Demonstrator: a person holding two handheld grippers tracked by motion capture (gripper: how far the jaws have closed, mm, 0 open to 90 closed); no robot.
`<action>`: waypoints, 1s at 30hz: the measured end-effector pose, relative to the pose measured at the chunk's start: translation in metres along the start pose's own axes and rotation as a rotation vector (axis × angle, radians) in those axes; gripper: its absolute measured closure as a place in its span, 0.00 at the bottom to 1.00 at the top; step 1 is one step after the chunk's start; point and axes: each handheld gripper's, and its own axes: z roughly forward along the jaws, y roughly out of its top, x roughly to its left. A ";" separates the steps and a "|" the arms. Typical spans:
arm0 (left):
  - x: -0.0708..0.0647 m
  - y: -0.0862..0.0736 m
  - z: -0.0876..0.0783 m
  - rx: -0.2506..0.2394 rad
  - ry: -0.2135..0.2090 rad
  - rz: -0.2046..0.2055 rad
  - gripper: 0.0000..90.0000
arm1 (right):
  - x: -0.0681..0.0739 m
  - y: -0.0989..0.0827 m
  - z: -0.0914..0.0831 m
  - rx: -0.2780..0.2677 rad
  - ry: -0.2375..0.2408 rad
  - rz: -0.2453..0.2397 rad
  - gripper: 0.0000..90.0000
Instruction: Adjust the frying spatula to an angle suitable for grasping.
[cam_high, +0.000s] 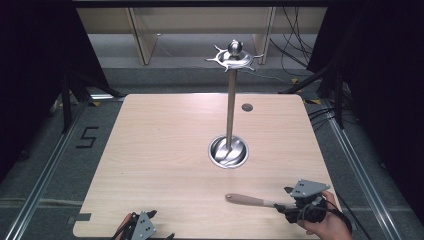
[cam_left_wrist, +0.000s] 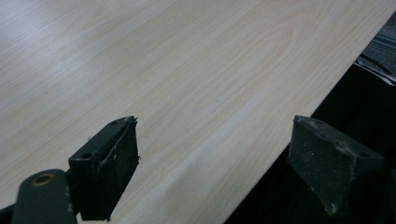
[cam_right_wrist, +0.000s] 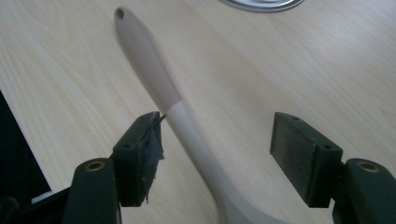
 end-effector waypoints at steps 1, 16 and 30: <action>0.000 0.000 0.000 -0.002 0.001 0.004 0.17 | 0.001 0.001 0.003 -0.001 -0.001 -0.013 0.40; 0.000 0.000 0.000 -0.008 0.017 0.009 0.17 | 0.010 0.037 0.029 0.191 0.077 -0.177 0.50; -0.002 0.000 0.001 -0.026 0.011 -0.015 0.17 | 0.014 0.049 0.052 0.297 0.127 -0.320 0.59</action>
